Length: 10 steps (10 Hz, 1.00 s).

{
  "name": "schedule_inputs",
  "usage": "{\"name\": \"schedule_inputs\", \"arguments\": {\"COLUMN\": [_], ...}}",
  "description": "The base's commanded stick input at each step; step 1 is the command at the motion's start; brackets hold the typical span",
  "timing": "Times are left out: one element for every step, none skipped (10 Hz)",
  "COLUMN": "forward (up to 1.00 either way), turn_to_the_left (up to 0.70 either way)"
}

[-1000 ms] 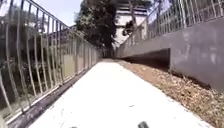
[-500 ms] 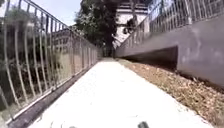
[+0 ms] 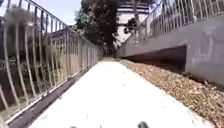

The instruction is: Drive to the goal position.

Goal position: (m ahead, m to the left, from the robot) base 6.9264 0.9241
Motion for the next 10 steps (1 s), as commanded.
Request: {"name": "schedule_inputs", "arguments": {"forward": [0.5, 0.5, 0.5, 0.5, 0.5, 0.5, 0.5, 0.5, 0.5, 0.5], "turn_to_the_left": [0.0, 0.0, 0.0, 0.0, 0.0, 0.0, 0.0, 0.0, 0.0, 0.0]}}
